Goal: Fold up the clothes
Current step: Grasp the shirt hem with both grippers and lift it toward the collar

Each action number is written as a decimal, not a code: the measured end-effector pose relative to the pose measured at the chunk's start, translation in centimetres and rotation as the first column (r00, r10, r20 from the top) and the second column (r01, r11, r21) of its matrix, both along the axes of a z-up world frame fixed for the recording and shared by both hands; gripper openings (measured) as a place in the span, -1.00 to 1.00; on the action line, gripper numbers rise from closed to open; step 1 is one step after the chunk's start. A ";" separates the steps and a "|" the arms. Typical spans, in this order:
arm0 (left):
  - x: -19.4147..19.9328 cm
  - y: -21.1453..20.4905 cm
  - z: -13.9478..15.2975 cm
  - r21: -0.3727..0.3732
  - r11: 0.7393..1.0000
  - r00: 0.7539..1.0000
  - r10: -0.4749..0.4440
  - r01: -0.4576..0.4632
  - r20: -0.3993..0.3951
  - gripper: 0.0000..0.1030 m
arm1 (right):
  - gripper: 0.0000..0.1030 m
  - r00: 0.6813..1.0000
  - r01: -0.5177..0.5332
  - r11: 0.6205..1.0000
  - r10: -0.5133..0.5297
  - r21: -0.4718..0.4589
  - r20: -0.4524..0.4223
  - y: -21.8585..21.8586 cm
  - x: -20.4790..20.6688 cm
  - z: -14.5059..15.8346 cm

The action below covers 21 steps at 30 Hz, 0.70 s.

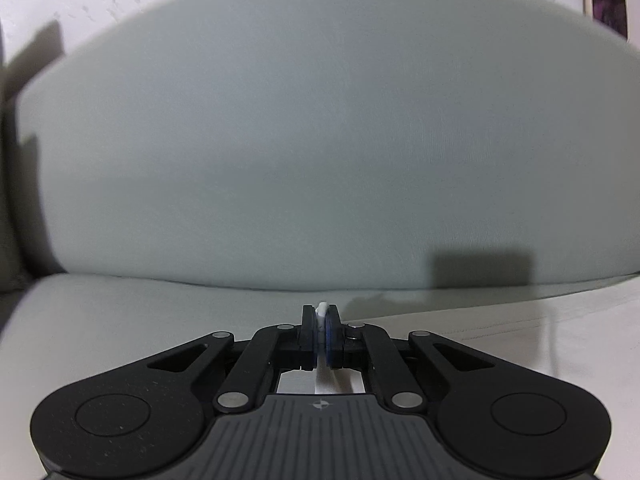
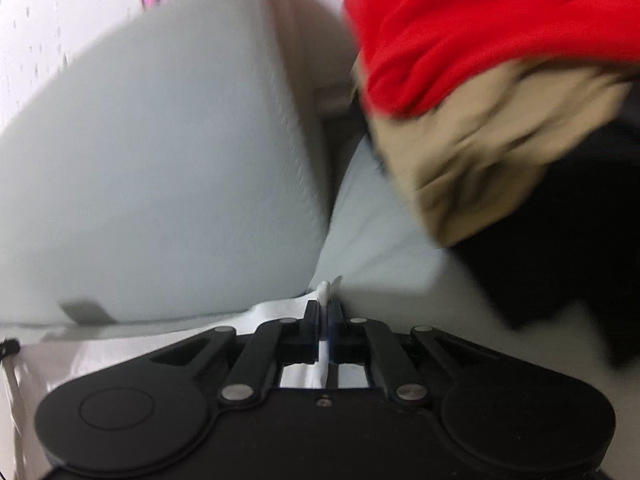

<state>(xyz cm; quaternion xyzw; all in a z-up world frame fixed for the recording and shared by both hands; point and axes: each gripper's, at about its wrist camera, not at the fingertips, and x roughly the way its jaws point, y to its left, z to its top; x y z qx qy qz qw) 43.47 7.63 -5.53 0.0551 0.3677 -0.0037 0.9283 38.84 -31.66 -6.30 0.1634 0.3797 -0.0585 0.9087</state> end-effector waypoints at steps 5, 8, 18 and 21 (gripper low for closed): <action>-5.4 0.5 4.4 0.020 1.000 0.998 -0.001 -0.001 0.070 -0.93 | -0.93 0.992 0.072 0.993 -0.080 0.091 0.094 -0.6 -7.0 4.0; -9.8 0.6 6.7 0.034 0.999 0.995 -0.002 -0.002 0.104 -0.93 | -0.93 0.988 0.091 0.985 -0.107 0.144 0.108 -1.1 -11.6 5.6; -25.7 2.3 9.9 0.025 0.999 0.994 0.023 -0.026 0.106 -0.92 | -0.93 0.985 0.112 0.945 -0.146 0.306 0.089 -2.5 -27.1 8.6; -26.6 3.7 8.1 0.010 0.999 0.995 0.047 -0.048 0.087 -0.92 | -0.93 0.987 0.086 0.947 -0.123 0.309 0.100 -2.0 -29.3 9.2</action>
